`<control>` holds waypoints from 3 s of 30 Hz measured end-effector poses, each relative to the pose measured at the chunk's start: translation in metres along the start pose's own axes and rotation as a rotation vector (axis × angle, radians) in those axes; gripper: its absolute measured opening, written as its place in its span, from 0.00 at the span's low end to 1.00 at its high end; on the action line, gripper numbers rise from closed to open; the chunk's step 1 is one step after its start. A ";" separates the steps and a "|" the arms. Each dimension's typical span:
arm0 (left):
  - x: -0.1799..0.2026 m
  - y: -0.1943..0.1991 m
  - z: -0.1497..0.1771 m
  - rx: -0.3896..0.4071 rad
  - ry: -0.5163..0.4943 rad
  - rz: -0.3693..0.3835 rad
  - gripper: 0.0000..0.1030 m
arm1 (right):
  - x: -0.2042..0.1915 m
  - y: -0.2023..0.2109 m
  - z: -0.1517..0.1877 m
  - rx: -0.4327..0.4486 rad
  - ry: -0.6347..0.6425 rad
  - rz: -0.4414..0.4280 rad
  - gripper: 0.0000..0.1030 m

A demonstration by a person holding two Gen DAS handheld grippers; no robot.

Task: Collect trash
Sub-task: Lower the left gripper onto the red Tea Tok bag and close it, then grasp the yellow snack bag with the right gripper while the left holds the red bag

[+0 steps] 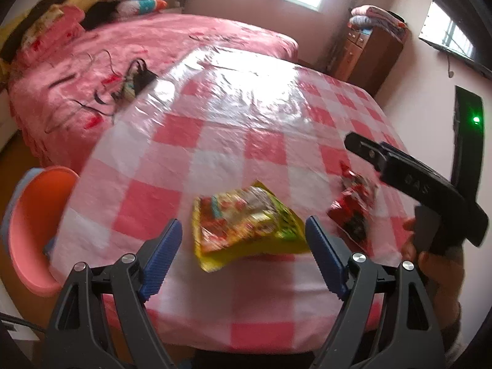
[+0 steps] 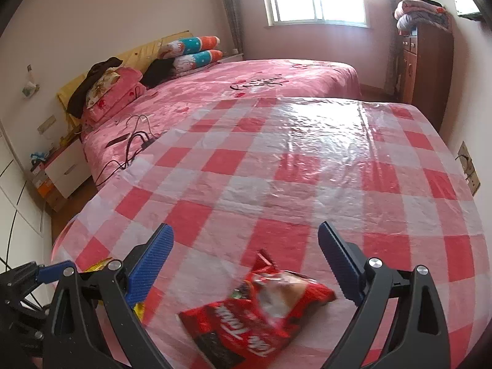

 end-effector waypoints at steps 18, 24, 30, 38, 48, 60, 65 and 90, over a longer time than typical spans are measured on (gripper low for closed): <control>0.021 -0.015 0.019 -0.093 0.027 0.050 0.80 | 0.067 0.023 -0.003 -0.041 -0.109 0.049 0.91; 0.041 -0.038 0.003 -0.073 -0.019 0.060 0.80 | 0.088 0.025 -0.003 -0.040 -0.157 0.057 0.91; 0.061 -0.071 -0.014 -0.057 -0.057 0.085 0.80 | 0.103 0.027 -0.005 -0.039 -0.179 0.069 0.91; 0.085 -0.075 -0.026 -0.053 -0.118 0.147 0.80 | 0.123 0.025 -0.004 -0.039 -0.235 0.070 0.91; 0.137 -0.059 0.003 -0.070 -0.413 0.210 0.80 | 0.122 0.017 -0.003 -0.056 -0.256 0.008 0.91; 0.155 -0.083 0.013 -0.087 -0.481 0.088 0.80 | 0.119 -0.002 -0.001 -0.089 -0.317 -0.114 0.91; 0.152 -0.088 0.014 -0.054 -0.404 0.058 0.69 | 0.117 -0.010 -0.007 -0.110 -0.366 -0.183 0.91; 0.054 -0.048 0.006 -0.008 -0.131 0.058 0.58 | 0.030 -0.042 -0.005 -0.203 -0.250 -0.348 0.91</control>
Point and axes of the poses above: each gripper's, at about its wrist camera, not at the fingertips, and y roughly against the way its jaws point, x to its right, z to its underside, the point moved 2 cm from there along -y, roughly the way its jaws point, and after that the axes turned 11 degrees about x, right-handed, at the moved point
